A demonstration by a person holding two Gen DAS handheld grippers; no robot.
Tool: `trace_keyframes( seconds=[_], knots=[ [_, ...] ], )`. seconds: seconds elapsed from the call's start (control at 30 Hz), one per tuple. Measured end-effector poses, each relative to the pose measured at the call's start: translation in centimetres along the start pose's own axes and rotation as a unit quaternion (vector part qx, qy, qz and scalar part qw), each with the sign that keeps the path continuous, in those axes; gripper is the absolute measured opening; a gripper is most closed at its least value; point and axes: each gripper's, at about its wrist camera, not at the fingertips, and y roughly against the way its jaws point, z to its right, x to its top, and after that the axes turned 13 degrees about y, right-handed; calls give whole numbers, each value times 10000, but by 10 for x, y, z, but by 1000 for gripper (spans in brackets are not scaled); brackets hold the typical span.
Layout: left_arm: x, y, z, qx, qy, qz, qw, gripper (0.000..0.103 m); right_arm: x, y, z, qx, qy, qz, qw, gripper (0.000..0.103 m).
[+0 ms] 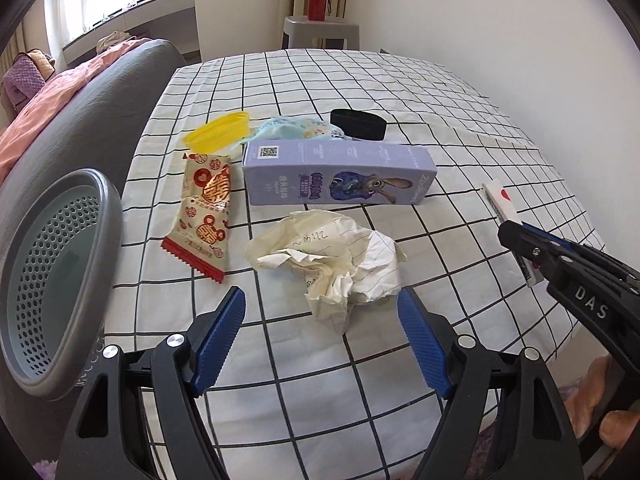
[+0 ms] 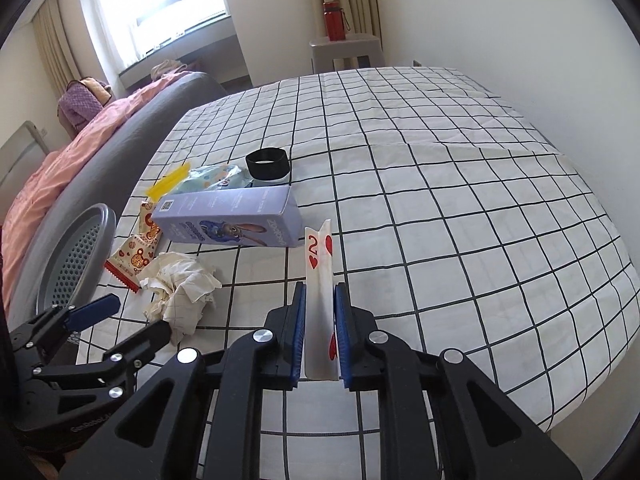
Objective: Collect trash
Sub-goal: 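Grasp the crumpled tissue with the left gripper while the right gripper holds the card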
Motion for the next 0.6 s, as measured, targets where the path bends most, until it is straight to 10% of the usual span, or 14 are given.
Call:
trace_keyframes(
  seconds=[0.6],
  knots=[
    [8,-27,25,-37,-78,-220,9997,75,0,14,6,197,-80,172,9996,15]
  ],
)
